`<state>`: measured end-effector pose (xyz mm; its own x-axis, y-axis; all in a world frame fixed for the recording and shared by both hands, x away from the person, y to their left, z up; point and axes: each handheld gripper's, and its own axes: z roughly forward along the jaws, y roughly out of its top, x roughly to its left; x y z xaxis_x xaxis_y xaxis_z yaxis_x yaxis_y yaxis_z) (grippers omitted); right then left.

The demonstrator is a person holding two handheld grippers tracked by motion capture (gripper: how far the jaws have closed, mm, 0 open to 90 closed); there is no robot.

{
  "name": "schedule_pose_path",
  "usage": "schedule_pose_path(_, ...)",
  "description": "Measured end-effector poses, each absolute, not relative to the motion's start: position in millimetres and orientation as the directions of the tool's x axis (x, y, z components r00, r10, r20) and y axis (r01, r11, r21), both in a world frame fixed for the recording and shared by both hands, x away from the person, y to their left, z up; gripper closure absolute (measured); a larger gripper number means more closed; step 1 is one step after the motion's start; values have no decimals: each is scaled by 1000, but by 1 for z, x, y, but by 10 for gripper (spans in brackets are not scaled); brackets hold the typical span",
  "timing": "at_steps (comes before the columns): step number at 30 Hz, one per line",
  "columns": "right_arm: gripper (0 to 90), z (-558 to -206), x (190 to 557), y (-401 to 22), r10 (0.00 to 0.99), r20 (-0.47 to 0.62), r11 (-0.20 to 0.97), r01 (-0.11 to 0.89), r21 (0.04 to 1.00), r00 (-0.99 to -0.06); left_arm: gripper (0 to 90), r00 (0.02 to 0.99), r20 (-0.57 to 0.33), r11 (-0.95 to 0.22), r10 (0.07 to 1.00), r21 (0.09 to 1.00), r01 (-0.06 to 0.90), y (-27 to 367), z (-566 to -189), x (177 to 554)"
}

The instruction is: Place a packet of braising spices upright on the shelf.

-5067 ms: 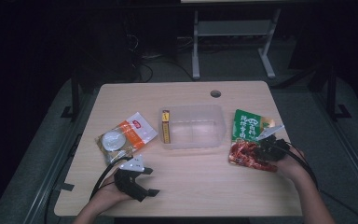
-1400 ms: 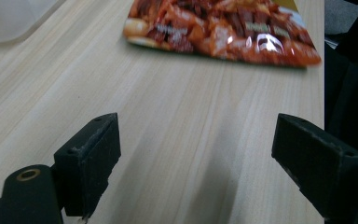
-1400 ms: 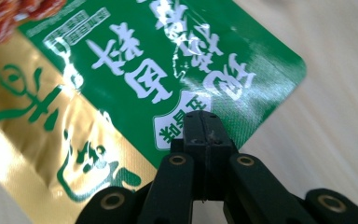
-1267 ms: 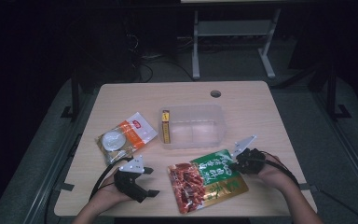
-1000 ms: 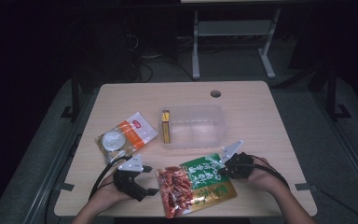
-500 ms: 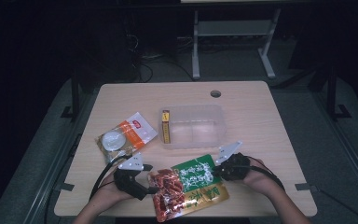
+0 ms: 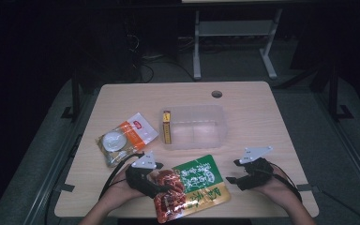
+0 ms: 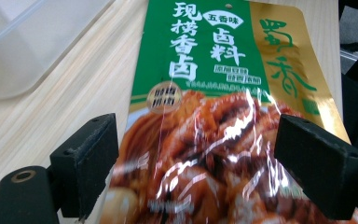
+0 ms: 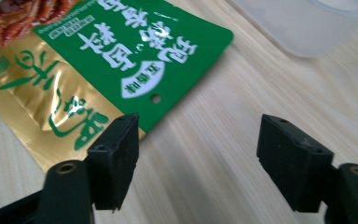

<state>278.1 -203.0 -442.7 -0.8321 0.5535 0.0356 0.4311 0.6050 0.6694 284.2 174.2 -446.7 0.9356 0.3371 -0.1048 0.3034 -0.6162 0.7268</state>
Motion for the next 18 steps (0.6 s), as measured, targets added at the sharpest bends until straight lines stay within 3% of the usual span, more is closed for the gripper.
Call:
schedule_pose_path(8, 250, -444, 271, -219, 582, 36, 574, 442, 689, -812, 132, 932, -125, -634, 339, 702, 325, 149, -457, 295)
schedule_pose_path(18, 251, -444, 274, -218, 572, 23, 575, 421, 701, -820, 123, 923, -130, -649, 361, 676, 349, 149, -469, 301)
